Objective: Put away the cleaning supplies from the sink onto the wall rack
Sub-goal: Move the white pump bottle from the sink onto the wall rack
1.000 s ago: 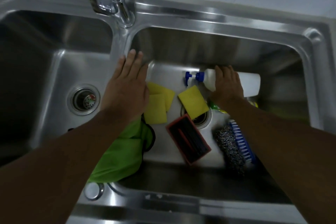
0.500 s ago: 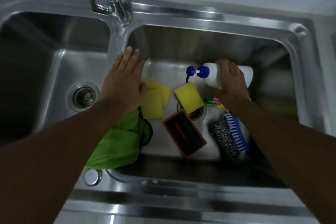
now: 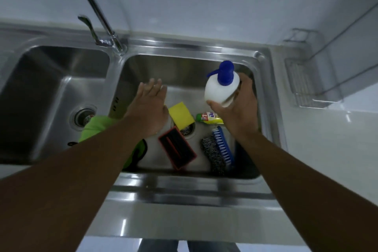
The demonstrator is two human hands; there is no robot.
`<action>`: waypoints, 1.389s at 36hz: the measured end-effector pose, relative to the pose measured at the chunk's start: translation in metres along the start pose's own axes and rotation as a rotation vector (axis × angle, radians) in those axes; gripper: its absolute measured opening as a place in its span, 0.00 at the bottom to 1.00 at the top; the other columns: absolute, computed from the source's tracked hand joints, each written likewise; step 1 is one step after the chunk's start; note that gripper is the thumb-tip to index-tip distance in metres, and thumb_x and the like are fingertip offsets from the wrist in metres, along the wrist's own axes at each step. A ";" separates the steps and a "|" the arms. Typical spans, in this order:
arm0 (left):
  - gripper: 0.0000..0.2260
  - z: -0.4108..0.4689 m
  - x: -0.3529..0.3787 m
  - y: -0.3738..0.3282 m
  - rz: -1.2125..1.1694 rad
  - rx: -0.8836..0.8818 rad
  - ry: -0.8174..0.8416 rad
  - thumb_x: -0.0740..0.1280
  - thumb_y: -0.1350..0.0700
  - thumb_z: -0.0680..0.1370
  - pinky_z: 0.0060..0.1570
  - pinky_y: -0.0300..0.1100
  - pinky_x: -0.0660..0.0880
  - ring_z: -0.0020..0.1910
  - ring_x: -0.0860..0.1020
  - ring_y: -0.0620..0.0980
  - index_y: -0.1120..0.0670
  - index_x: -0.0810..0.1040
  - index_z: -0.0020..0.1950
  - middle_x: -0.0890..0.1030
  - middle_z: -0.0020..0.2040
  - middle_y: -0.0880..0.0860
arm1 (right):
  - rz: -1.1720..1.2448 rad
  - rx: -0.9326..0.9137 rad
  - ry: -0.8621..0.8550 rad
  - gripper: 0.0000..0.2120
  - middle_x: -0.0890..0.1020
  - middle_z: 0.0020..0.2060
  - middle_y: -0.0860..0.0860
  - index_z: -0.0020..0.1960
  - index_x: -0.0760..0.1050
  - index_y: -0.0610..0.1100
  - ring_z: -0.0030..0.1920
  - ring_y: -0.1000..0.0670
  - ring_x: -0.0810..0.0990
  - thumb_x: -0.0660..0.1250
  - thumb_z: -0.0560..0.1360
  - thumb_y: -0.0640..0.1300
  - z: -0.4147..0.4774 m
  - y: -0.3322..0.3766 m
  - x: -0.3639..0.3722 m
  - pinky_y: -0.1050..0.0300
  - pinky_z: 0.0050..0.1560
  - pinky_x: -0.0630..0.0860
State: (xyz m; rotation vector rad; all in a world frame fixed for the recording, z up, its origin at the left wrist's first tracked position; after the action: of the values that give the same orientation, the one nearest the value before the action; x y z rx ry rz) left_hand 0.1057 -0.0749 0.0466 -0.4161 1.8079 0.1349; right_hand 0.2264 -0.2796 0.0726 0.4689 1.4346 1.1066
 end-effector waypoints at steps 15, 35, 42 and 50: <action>0.30 0.026 -0.161 -0.171 -0.025 0.194 -0.244 0.56 0.53 0.82 0.79 0.51 0.41 0.81 0.40 0.56 0.59 0.47 0.81 0.43 0.82 0.58 | 0.071 -0.258 -0.361 0.47 0.71 0.69 0.52 0.75 0.60 0.51 0.65 0.51 0.73 0.80 0.63 0.56 0.052 0.145 -0.197 0.46 0.61 0.79; 0.29 0.059 -0.233 -0.362 -0.317 0.436 -0.168 0.48 0.45 0.85 0.74 0.41 0.38 0.80 0.39 0.50 0.56 0.44 0.82 0.41 0.82 0.53 | -0.074 -0.252 -0.726 0.46 0.75 0.67 0.54 0.76 0.62 0.48 0.62 0.60 0.69 0.78 0.65 0.59 0.113 0.156 -0.368 0.79 0.57 0.60; 0.29 0.057 -0.231 -0.376 -0.401 0.434 -0.096 0.49 0.45 0.85 0.77 0.45 0.46 0.81 0.44 0.50 0.56 0.46 0.82 0.47 0.82 0.54 | -0.152 -0.161 -0.716 0.46 0.77 0.66 0.51 0.77 0.62 0.48 0.64 0.49 0.76 0.76 0.66 0.63 0.122 0.128 -0.362 0.60 0.62 0.70; 0.31 0.068 -0.230 -0.377 -0.410 0.411 -0.081 0.54 0.45 0.84 0.77 0.47 0.48 0.81 0.44 0.51 0.57 0.45 0.82 0.46 0.82 0.54 | -0.291 -0.164 -0.695 0.46 0.71 0.70 0.46 0.76 0.62 0.46 0.69 0.45 0.71 0.74 0.67 0.64 0.129 0.125 -0.365 0.52 0.69 0.70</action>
State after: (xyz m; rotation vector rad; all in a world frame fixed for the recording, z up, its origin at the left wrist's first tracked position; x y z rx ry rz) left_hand 0.3500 -0.3561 0.2933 -0.4671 1.5843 -0.4897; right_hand 0.3845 -0.4740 0.3934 0.4502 0.7633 0.7142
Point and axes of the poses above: each hand's wrist, its own z-axis towards the middle knuckle, its own x-axis out of the palm, y = z × x, the point moved 9 cm from there along z, towards the middle knuckle
